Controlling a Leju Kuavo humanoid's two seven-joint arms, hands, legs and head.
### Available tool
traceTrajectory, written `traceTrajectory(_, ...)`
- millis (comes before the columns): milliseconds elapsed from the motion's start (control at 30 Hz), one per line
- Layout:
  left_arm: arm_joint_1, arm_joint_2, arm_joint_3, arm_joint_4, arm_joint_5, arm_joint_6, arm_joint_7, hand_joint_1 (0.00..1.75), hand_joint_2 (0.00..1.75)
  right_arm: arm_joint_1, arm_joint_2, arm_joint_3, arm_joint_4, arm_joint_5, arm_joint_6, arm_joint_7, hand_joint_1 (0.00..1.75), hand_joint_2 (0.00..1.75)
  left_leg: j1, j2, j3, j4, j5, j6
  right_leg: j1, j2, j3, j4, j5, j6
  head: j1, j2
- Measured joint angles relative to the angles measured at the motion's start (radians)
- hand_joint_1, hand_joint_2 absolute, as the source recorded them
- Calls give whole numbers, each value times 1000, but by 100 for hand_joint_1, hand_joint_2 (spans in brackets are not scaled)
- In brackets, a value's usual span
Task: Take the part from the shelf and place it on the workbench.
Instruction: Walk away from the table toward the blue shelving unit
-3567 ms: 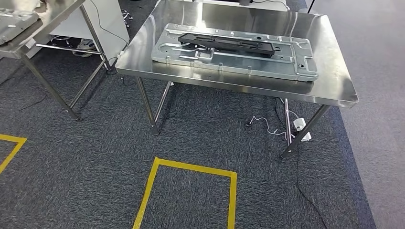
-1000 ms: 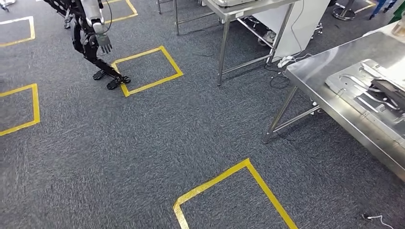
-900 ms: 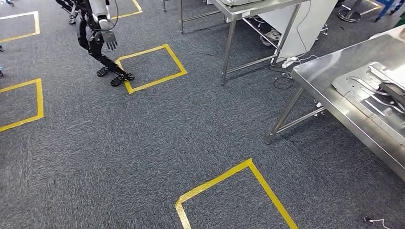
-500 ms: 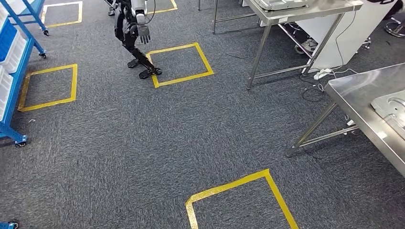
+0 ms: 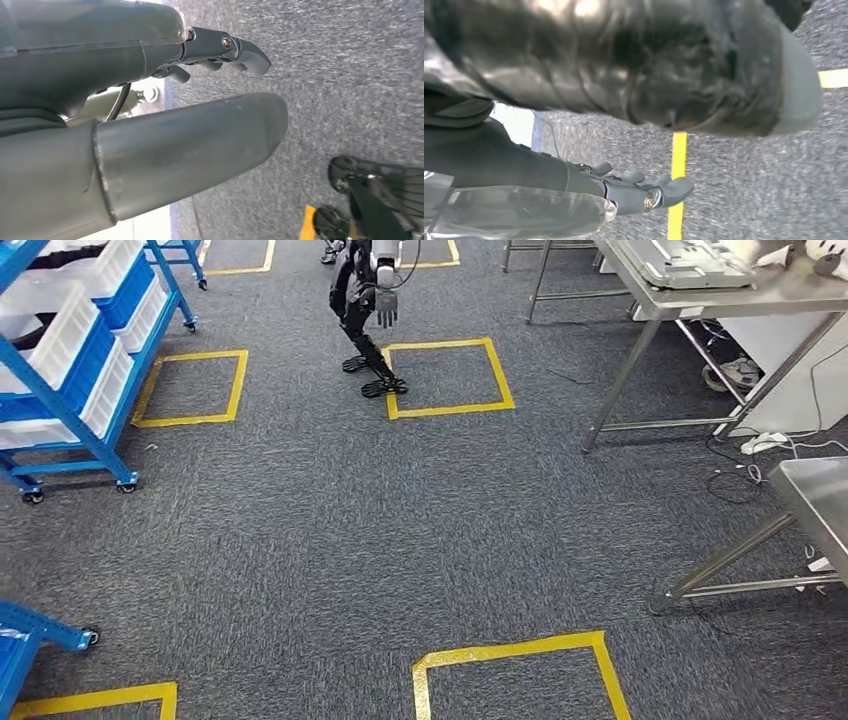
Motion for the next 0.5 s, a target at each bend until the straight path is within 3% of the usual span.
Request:
traceTrajectory(67, 3, 1, 0, 0, 1, 0, 0, 0, 0, -6, 1, 0, 0, 1, -2, 0, 0, 0, 2, -20, -1, -5, 4, 11, -3, 1, 4, 3, -7, 10, 0, 0)
traceTrajectory(133, 3, 1, 0, 0, 2, -2, 0, 0, 0, -8, 3, 0, 0, 2, -7, -1, 0, 0, 6, -38, 1, -12, 10, 24, -8, 50, -16, 55, -46, 19, 0, 0)
traceTrajectory(200, 1, 1, 0, 0, 2, -4, 0, 0, 0, -5, 6, 0, 0, 2, -12, -1, 0, 0, 6, -57, -2, -13, 13, 32, -11, 99, -79, 185, -114, 22, 0, 0)
traceTrajectory(233, 0, 2, 0, 0, 2, -5, 0, 0, 0, -4, 7, 0, 0, 2, -13, -1, 0, 0, 5, -69, -4, -12, 14, 34, -11, 106, -113, 250, -137, 22, 0, 0)
traceTrajectory(267, 0, 2, 0, 0, 2, -6, 1, 0, 0, -2, 7, 0, 0, 2, -14, -1, 0, 0, 4, -83, -5, -11, 14, 34, -11, 109, -136, 290, -141, 22, 0, 0)
traceTrajectory(300, 0, 2, 0, 0, 2, -6, 1, 0, 0, -1, 8, 0, 0, 2, -14, -1, 0, 0, 3, -97, -5, -9, 14, 34, -11, 111, -140, 289, -123, 21, 0, 0)
traceTrajectory(333, 0, 2, 0, 0, 2, -6, 1, 0, 0, -1, 8, 0, 0, 2, -14, -1, 0, 0, 3, -112, -4, -7, 13, 33, -12, 115, -126, 250, -87, 19, 0, 0)
traceTrajectory(367, 0, 2, 0, 0, 2, -6, 2, 0, 0, 0, 8, 0, 0, 2, -15, -1, 0, 0, 4, -126, -4, -4, 12, 32, -14, 128, -99, 181, -44, 16, 0, 0)
traceTrajectory(400, 0, 2, 0, 0, 2, -7, 2, 0, 0, 1, 8, 0, 0, 2, -15, -1, 0, 0, 3, -138, -5, 0, 11, 28, -15, 156, -73, 115, -13, 14, 0, 0)
traceTrajectory(433, -1, 2, 0, 0, 2, -7, 2, 0, 0, 1, 8, 0, 0, 2, -15, -1, 0, 0, 3, -151, -9, 4, 11, 23, -16, 178, -54, 65, 7, 11, 0, 0)
traceTrajectory(500, 0, 1, 0, 0, 0, -7, 2, 0, 0, 0, 8, 0, 1, 2, -15, -3, 0, 0, 6, -172, -19, 6, 14, 10, -13, 201, -45, 32, 13, 6, 0, 0)
